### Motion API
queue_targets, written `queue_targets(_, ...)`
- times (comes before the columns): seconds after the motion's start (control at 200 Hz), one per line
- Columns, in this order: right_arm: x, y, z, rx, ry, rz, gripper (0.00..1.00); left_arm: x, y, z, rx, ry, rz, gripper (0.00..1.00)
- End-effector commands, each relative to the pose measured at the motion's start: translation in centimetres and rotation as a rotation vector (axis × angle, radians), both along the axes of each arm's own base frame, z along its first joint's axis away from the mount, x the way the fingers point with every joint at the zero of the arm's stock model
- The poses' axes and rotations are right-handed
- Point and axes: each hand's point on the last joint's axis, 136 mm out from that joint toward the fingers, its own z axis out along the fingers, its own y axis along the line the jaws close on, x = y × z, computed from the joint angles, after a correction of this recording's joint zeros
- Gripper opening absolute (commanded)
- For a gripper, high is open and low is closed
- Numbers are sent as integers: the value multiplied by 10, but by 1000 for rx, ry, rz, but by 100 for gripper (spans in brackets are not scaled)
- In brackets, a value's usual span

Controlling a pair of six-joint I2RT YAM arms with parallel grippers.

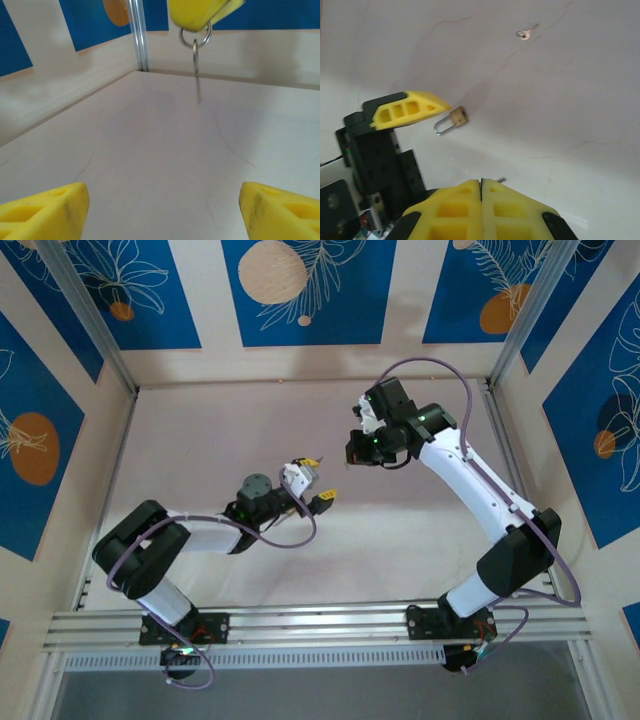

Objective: Unlock with the key

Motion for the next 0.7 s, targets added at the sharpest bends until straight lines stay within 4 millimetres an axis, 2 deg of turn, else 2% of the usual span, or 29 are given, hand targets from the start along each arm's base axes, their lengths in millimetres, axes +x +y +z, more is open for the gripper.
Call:
queue_targets(0.0, -9, 22, 14, 89, 9, 32, 2, -4, -13, 33, -86, -73, -62, 75)
queue_targets(0.215, -11, 35, 14, 106, 6, 52, 2, -10, -17, 33, -96, -44, -103, 67)
queue_targets(0.465, -14, 38, 16, 116, 16, 66, 2, -14, -18, 40, -120, -51, -125, 52)
queue_targets(0.695, -17, 39, 10, 113, 32, 74, 2, -18, -18, 35, -102, -47, -146, 43)
